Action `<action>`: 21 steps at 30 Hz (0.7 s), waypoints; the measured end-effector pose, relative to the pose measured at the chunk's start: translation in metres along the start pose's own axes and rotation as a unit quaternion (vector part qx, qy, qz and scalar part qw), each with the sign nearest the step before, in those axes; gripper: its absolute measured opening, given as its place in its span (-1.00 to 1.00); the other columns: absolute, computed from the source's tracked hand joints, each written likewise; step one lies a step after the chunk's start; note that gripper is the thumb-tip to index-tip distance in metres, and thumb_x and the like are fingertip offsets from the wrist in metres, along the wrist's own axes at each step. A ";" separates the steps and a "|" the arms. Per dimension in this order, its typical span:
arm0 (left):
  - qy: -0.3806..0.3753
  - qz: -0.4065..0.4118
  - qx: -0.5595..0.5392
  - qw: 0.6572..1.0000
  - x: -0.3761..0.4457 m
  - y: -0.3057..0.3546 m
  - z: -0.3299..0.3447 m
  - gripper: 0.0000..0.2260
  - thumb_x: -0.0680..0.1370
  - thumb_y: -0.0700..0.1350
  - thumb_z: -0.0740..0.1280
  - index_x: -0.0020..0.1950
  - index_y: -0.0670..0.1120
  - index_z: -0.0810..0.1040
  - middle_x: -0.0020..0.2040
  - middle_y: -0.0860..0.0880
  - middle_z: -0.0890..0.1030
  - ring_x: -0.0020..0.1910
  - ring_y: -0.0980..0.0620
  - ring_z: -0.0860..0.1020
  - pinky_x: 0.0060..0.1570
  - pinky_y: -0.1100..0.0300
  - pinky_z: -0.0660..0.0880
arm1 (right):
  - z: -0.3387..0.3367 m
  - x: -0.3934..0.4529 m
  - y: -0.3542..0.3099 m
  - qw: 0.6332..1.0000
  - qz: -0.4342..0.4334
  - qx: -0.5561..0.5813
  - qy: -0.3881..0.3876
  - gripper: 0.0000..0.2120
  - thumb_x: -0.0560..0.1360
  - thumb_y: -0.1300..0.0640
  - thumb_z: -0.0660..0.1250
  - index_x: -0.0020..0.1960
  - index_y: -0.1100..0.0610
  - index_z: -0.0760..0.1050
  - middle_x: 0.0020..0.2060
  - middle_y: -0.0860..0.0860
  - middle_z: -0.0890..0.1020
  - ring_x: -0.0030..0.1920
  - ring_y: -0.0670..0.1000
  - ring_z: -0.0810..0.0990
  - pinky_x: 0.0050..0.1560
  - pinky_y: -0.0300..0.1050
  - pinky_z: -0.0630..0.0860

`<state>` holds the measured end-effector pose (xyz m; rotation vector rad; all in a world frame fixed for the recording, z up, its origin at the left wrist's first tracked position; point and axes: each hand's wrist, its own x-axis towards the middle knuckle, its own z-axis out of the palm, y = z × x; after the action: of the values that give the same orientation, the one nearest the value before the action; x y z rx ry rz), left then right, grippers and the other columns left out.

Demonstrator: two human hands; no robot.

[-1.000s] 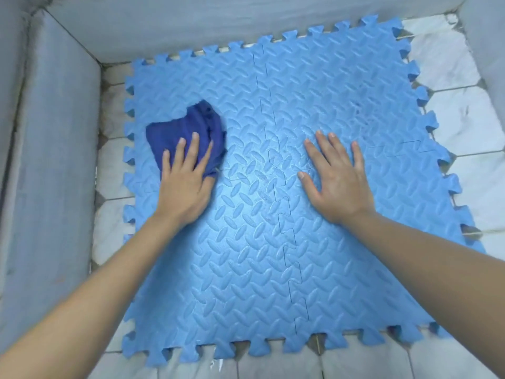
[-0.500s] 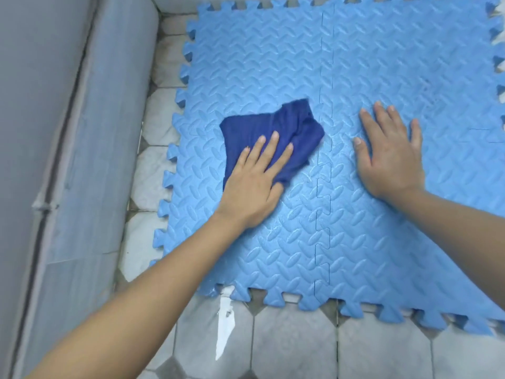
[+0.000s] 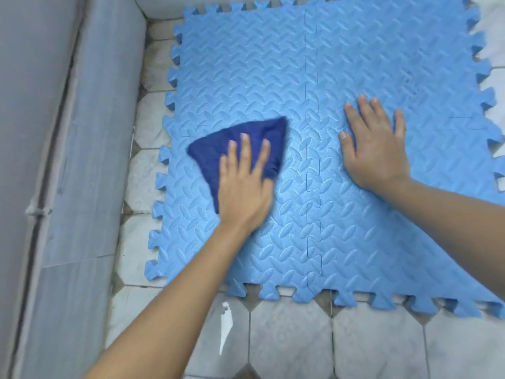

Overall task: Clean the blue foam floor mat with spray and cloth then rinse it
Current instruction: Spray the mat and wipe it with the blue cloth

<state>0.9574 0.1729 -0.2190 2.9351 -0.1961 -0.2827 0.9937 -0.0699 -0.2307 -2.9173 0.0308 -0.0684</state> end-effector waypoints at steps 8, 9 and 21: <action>-0.029 0.157 -0.005 0.987 -0.075 -0.005 0.013 -0.33 0.45 -0.01 0.08 0.57 0.13 0.01 0.59 0.05 -0.03 0.56 -0.01 -0.05 0.48 -0.01 -0.08 | -0.022 -0.012 0.037 0.994 0.029 0.101 0.021 -0.54 0.51 0.11 0.18 0.40 0.12 0.43 0.46 0.10 0.39 0.51 0.14 0.25 0.47 0.30 -0.09; -0.015 0.118 -0.008 0.993 -0.058 -0.010 0.012 -0.36 0.47 0.01 0.04 0.57 0.14 -0.01 0.59 0.05 -0.06 0.56 -0.01 -0.08 0.49 -0.02 -0.08 | -0.025 -0.021 0.055 0.996 0.059 0.051 0.043 -0.55 0.54 0.07 0.17 0.41 0.10 0.41 0.45 0.09 0.40 0.50 0.14 0.26 0.46 0.36 -0.08; -0.035 0.350 0.024 0.936 0.076 0.138 0.020 -0.42 0.51 0.10 -0.10 0.56 0.12 0.04 0.59 -0.02 -0.02 0.56 -0.10 -0.05 0.51 -0.05 -0.11 | -0.021 -0.045 0.093 0.969 0.218 -0.027 0.110 -0.49 0.56 -0.01 0.06 0.46 0.11 0.33 0.48 0.14 0.33 0.49 0.16 0.26 0.41 0.22 0.15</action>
<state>1.0117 0.0238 -0.2244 2.6720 -1.2263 -0.2646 0.9458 -0.1640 -0.2324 -2.8671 0.7140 -0.3205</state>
